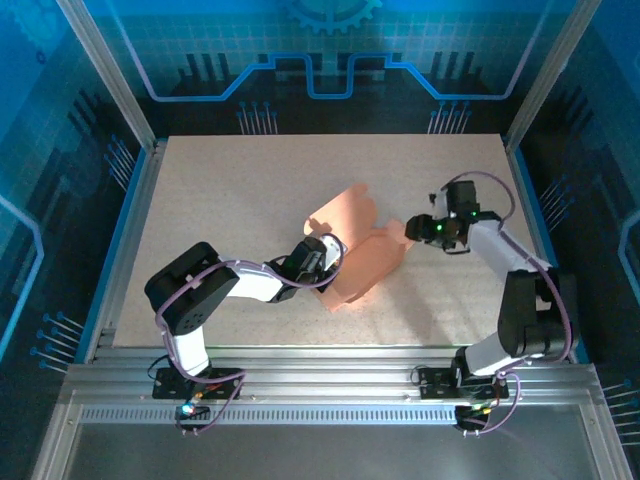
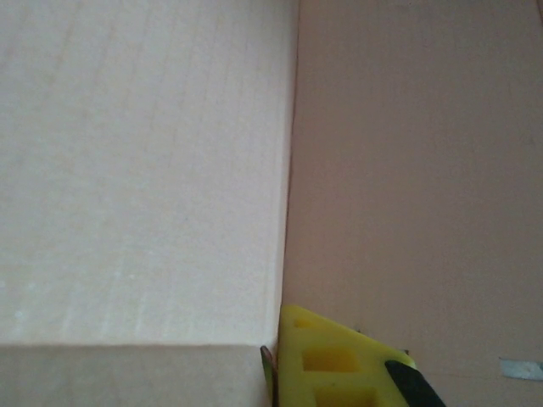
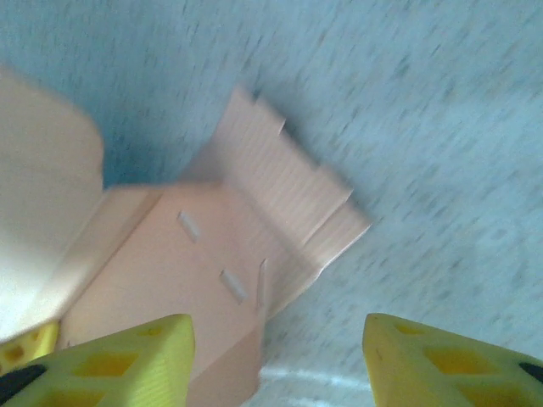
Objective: Fold the paper box
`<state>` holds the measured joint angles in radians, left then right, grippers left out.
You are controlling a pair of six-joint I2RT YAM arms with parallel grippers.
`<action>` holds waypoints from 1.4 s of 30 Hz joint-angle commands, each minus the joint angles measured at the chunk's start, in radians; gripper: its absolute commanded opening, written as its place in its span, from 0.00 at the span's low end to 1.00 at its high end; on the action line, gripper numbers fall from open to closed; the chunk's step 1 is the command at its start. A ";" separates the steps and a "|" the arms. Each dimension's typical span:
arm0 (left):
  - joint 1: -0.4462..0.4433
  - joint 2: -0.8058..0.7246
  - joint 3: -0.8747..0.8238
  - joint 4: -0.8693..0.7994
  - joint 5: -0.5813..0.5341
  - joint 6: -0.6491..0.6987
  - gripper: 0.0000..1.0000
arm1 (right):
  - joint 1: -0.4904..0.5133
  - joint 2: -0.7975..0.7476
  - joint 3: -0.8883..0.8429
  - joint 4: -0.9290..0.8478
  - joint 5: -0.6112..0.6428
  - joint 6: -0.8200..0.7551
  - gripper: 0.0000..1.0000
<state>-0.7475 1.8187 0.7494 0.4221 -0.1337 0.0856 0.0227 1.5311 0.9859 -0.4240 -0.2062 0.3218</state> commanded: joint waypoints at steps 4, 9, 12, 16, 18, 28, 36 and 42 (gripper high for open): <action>-0.003 0.022 -0.015 -0.092 0.040 0.004 0.06 | -0.060 0.241 0.191 -0.071 -0.080 -0.167 0.52; -0.003 0.022 -0.012 -0.094 0.042 -0.004 0.06 | -0.067 0.394 0.306 -0.106 -0.233 -0.161 0.47; -0.003 0.021 -0.008 -0.098 0.042 -0.005 0.06 | -0.067 0.452 0.336 -0.139 -0.287 -0.170 0.46; -0.003 0.020 -0.006 -0.107 0.043 -0.007 0.06 | -0.067 0.457 0.309 -0.142 -0.344 -0.197 0.41; -0.003 0.019 -0.006 -0.109 0.043 -0.007 0.06 | -0.066 0.435 0.274 -0.118 -0.396 -0.199 0.40; -0.003 0.022 0.001 -0.115 0.051 -0.018 0.06 | -0.022 0.357 0.216 -0.157 -0.305 -0.253 0.25; -0.004 0.023 0.002 -0.115 0.051 -0.017 0.06 | -0.009 0.360 0.262 -0.153 -0.170 -0.278 0.35; -0.001 0.029 0.006 -0.118 0.049 -0.017 0.06 | 0.004 0.368 0.291 -0.180 -0.185 -0.307 0.00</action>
<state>-0.7471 1.8187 0.7521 0.4160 -0.1154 0.0780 0.0086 1.9076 1.2549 -0.5701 -0.4000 0.0380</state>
